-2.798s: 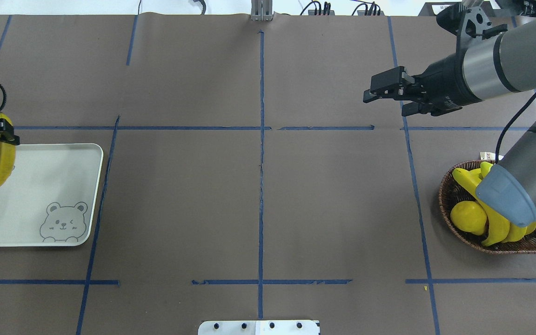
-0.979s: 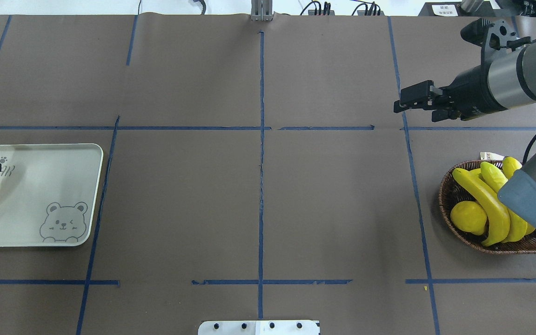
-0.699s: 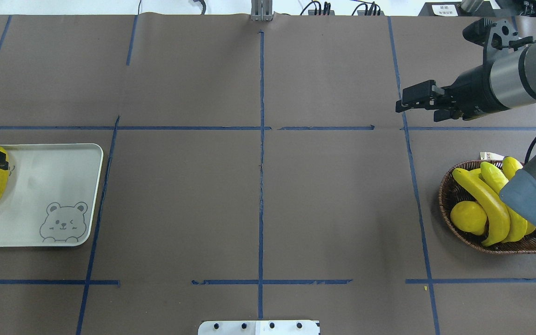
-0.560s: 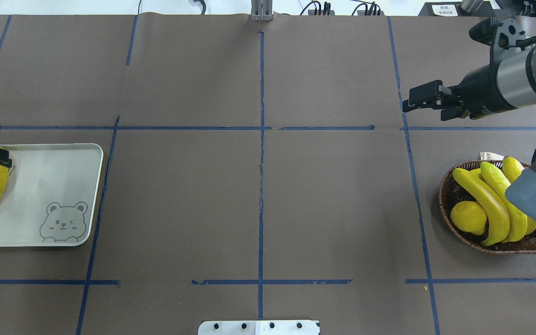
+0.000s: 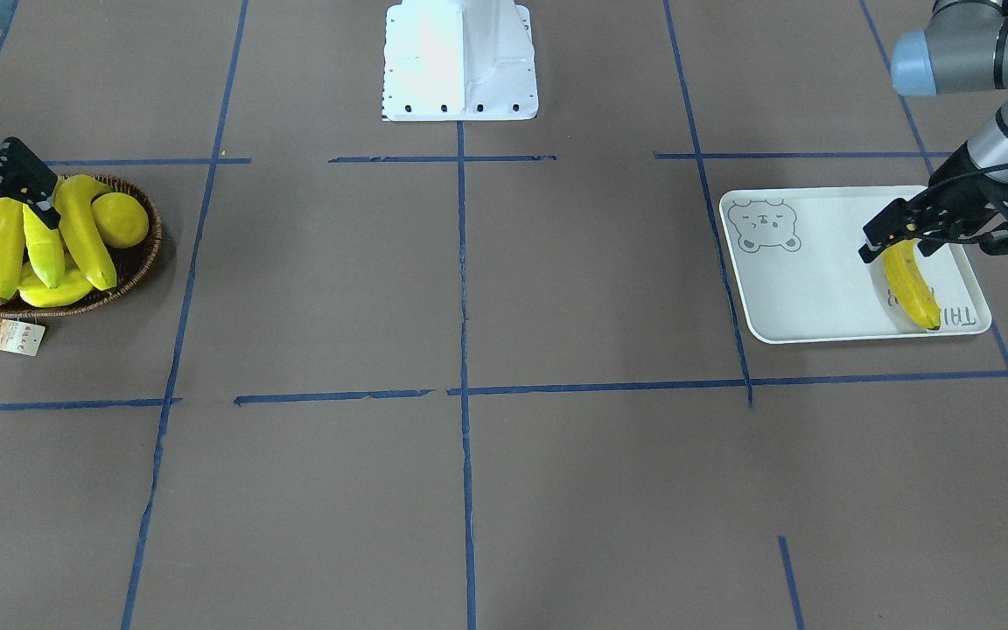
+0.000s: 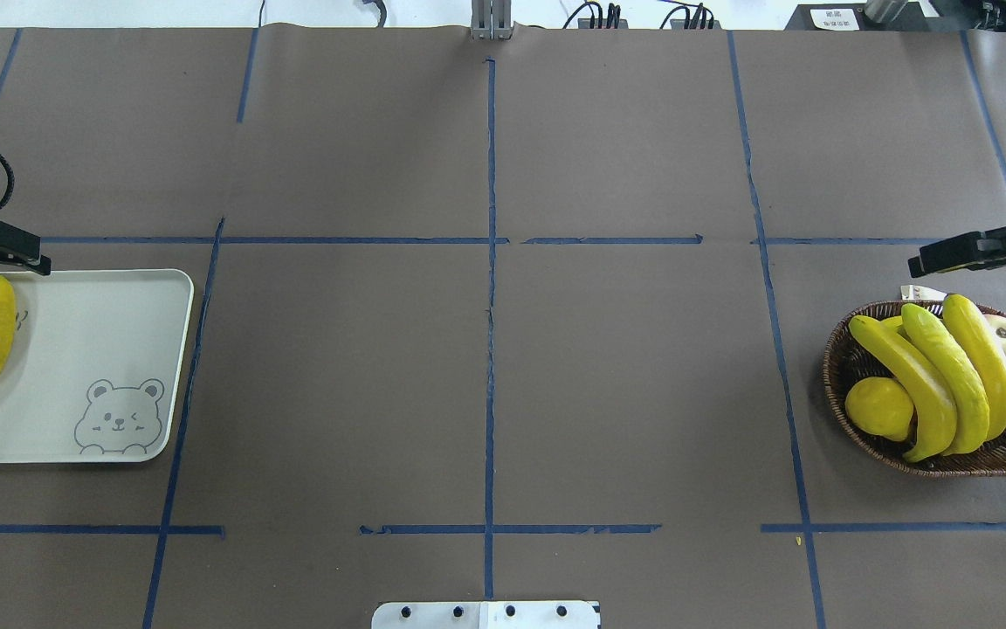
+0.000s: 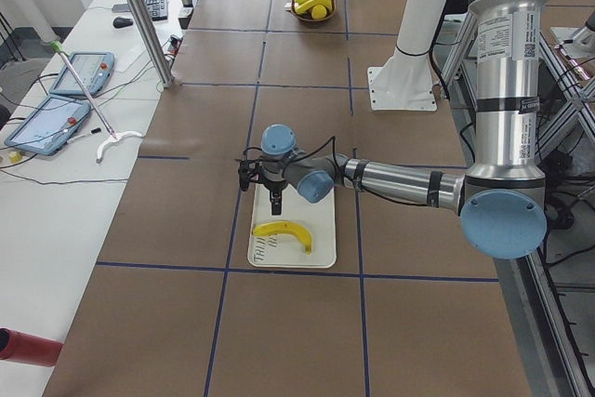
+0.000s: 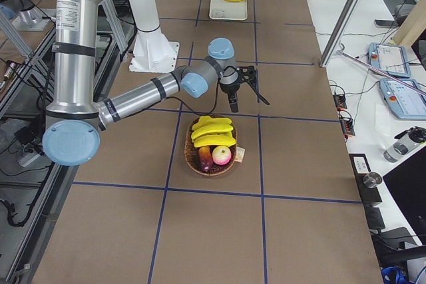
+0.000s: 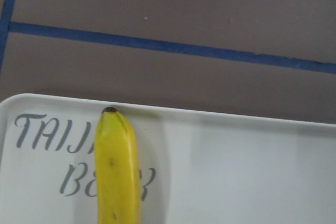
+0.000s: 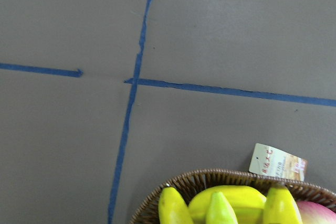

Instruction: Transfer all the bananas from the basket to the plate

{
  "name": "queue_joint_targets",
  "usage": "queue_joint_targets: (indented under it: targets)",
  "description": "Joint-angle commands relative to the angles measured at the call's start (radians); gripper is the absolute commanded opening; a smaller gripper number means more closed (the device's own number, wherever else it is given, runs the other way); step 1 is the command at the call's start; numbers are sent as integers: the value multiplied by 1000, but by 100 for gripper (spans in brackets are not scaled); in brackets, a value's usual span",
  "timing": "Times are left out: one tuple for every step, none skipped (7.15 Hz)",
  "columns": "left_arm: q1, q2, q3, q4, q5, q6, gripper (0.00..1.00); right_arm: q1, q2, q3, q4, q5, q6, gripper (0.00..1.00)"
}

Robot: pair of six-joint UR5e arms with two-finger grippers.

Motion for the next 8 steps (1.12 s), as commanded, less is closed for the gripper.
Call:
queue_joint_targets:
  targets:
    - [6,-43,-29,48,-2,-41,99,7,-83,11,12,1,-37,100]
    - [13,-63,-33,48,-4,-80,99,5,-97,11,12,3,-38,100]
    - [35,-80,-39,48,-4,-113,99,7,-132,11,12,10,-64,99]
    - [65,-85,-39,48,2,-140,99,4,-142,8,11,12,-84,99]
    - [75,-99,-39,47,5,-155,99,4,-142,5,8,19,-84,98]
    - [78,-102,-39,48,4,-157,99,4,-168,-13,11,47,-84,95]
    - [78,-105,-39,47,4,-157,99,4,-182,-30,9,56,-87,89]
    - [78,-112,-39,48,5,-158,99,2,-179,-62,9,62,-89,81]
